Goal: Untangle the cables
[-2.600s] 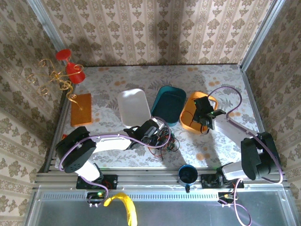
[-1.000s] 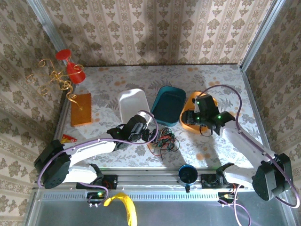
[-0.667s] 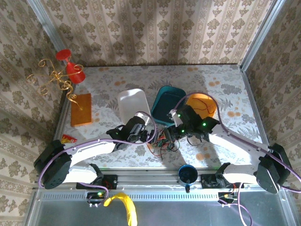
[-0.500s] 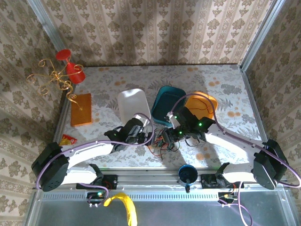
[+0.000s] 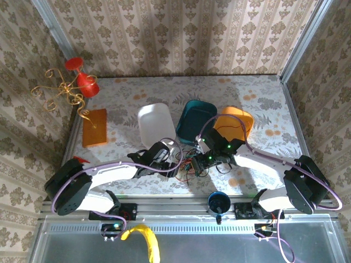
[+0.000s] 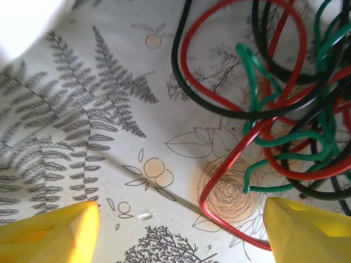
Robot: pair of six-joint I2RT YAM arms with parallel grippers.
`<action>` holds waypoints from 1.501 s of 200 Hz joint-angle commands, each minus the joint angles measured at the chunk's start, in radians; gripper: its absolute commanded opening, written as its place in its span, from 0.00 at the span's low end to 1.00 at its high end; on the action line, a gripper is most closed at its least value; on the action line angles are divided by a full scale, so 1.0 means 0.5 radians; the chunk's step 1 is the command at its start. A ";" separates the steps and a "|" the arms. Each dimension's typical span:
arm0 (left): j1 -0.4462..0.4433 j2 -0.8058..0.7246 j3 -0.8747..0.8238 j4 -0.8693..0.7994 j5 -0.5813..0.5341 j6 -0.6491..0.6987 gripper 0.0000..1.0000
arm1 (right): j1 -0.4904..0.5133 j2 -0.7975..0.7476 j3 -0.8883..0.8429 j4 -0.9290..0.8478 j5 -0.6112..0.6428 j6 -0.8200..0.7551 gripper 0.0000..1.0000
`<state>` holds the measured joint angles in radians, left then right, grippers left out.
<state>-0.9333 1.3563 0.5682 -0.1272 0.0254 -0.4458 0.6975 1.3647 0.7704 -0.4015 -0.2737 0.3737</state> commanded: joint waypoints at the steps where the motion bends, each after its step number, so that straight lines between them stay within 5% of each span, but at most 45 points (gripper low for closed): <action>1: 0.010 0.075 0.054 0.076 0.068 0.069 0.76 | -0.026 0.041 -0.049 0.024 -0.048 0.035 0.43; 68: 0.016 0.306 0.054 0.412 0.119 0.070 0.53 | -0.043 0.037 -0.098 0.023 -0.062 0.035 0.42; 106: 0.003 0.360 0.122 0.347 0.143 0.080 0.00 | -0.066 -0.008 -0.149 0.020 -0.037 0.050 0.41; 192: -0.019 -0.390 0.590 -0.526 0.020 0.459 0.00 | -0.136 0.038 -0.283 0.117 0.152 0.185 0.44; 300: 0.054 -0.654 1.127 -0.456 -0.098 0.594 0.00 | -0.192 -0.231 -0.396 0.180 0.256 0.268 0.53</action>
<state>-0.9203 1.0710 1.0676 -0.3901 -0.0105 -0.1814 0.6128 1.2739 0.5941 -0.3126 -0.1795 0.4847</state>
